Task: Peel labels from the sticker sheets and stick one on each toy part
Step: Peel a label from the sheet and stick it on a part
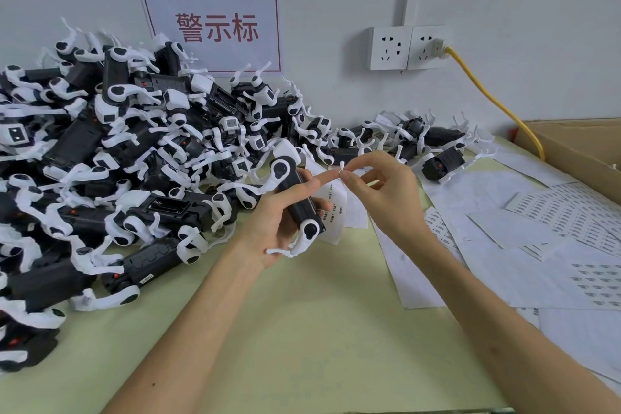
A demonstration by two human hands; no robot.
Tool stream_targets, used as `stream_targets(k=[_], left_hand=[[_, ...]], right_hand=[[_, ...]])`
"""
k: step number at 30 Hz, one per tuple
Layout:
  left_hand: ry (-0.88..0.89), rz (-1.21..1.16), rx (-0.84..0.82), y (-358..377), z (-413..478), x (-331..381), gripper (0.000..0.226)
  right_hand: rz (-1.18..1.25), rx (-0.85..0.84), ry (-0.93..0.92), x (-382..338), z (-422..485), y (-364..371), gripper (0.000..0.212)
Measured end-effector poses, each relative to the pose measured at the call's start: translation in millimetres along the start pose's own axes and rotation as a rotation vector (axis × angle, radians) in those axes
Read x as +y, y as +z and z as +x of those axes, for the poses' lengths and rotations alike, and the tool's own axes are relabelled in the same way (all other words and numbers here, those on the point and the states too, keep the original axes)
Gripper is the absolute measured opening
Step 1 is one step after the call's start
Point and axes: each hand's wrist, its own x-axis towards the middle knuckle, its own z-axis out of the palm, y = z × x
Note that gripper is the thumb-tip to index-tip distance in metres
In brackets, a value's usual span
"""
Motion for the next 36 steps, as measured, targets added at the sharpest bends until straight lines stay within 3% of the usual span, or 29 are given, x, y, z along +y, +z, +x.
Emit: stream_targets(k=[4,10,14,17,22,25,28,31,33,35,36], left_hand=[[-0.010,0.064,0.052,0,3,-2,0.017],[0.056,-0.001,0.273,-8,10,-3,0.022],[0.095,-0.075,0.208,-11,13,-7,0.033],[0.134,-0.092,0.160,-5,12,-10,0.049],[0.194,0.104,0.332,-5,11,-14,0.056],[0.177,0.129,0.352,-4,10,-13,0.067],[0.203,0.345,0.291,-4,10,-19,0.074],[0.304,0.899,0.190,-8,6,-28,0.069],[0.477,1.234,0.115,-13,12,-29,0.060],[0.597,1.350,0.114,-20,20,-28,0.053],[0.619,1.368,0.153,-21,21,-27,0.045]], right_hand=[[-0.086,-0.032,-0.067,-1,0,0,0.006],[0.163,-0.118,0.039,-5,-4,2,0.007],[0.256,-0.358,0.155,-7,-8,5,0.058],[0.268,-0.419,0.195,-5,-16,16,0.080],[0.334,-0.424,0.239,-8,-15,19,0.073],[0.412,-0.409,0.221,-8,-16,20,0.073],[0.523,-0.274,0.223,-10,-12,18,0.077],[0.655,-0.144,0.257,-12,-4,10,0.077],[0.809,-0.082,0.320,-12,3,2,0.080],[0.913,-0.055,0.378,-11,7,-5,0.079],[0.932,-0.066,0.391,-10,8,-9,0.069]])
